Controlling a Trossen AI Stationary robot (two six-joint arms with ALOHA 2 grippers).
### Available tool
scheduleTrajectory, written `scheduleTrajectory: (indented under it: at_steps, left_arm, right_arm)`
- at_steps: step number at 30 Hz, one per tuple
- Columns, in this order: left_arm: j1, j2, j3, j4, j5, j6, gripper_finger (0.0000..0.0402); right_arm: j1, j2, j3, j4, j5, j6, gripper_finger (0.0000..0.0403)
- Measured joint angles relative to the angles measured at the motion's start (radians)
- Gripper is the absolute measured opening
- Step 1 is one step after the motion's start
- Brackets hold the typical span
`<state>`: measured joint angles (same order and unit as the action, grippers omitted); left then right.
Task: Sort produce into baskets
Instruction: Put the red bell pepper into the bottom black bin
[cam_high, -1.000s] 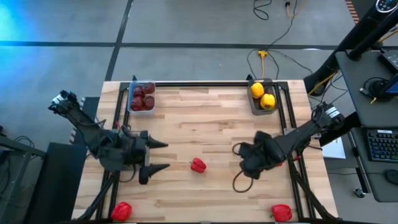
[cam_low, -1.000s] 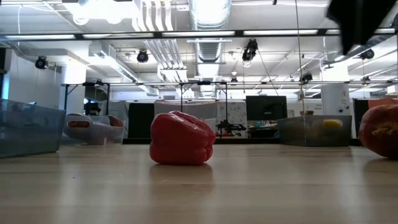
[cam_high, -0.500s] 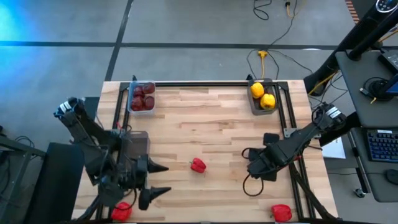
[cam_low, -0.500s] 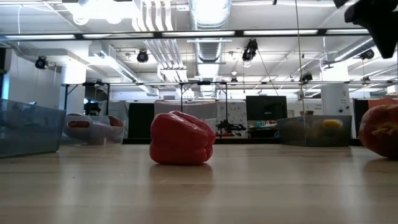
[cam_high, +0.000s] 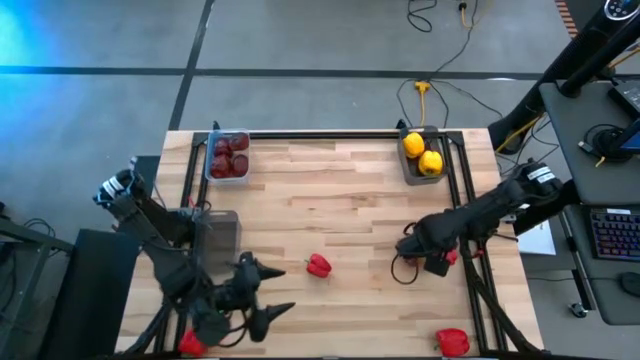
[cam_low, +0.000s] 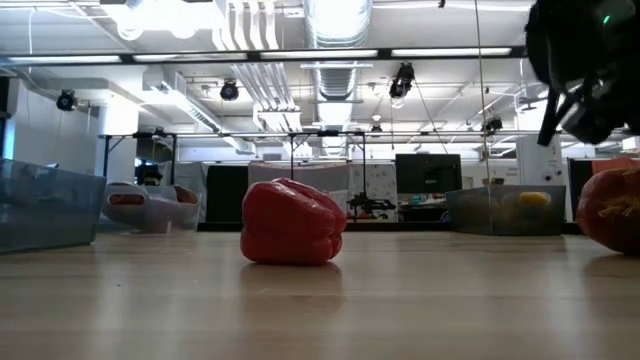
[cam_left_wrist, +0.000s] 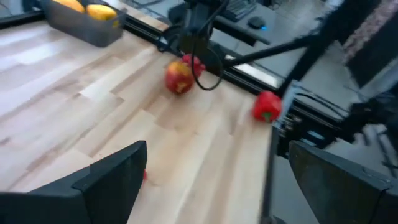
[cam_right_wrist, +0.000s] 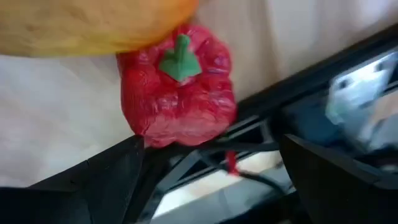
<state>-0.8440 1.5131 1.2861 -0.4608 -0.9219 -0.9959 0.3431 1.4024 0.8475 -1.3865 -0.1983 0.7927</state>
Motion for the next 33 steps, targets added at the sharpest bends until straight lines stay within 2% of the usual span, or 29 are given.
scheduleTrajectory:
  at_steps: [3, 7, 14, 21, 25, 29, 33]
  left_arm:
    - [0.044, 0.024, 0.011, 0.001, 0.043, 0.051, 0.0372]
    - [0.084, 0.05, 0.037, 0.005, 0.099, 0.125, 0.0372]
    - [0.114, 0.027, 0.034, -0.043, 0.094, 0.18, 0.0372]
    - [0.128, -0.056, 0.0, -0.197, 0.094, 0.21, 0.0372]
    - [0.137, -0.134, -0.084, -0.21, 0.051, 0.231, 0.0372]
    - [0.14, -0.214, -0.215, -0.134, 0.107, 0.233, 0.0372]
    - [0.136, -0.281, -0.363, 0.033, 0.164, 0.236, 0.0372]
  right_arm:
    - [-0.018, 0.002, -0.03, 0.048, -0.064, -0.012, 0.0368]
    - [-0.019, 0.003, -0.042, 0.09, -0.075, -0.023, 0.0368]
    - [-0.021, 0.007, -0.084, 0.154, -0.1, 0.058, 0.0364]
    - [-0.021, 0.008, -0.101, 0.219, -0.116, 0.138, 0.0304]
    - [-0.021, 0.007, -0.099, 0.227, -0.12, 0.151, 0.0265]
    - [-0.024, -0.005, -0.017, 0.08, -0.115, 0.139, 0.0243]
    - [-0.039, -0.005, 0.146, -0.153, -0.044, 0.138, 0.0248]
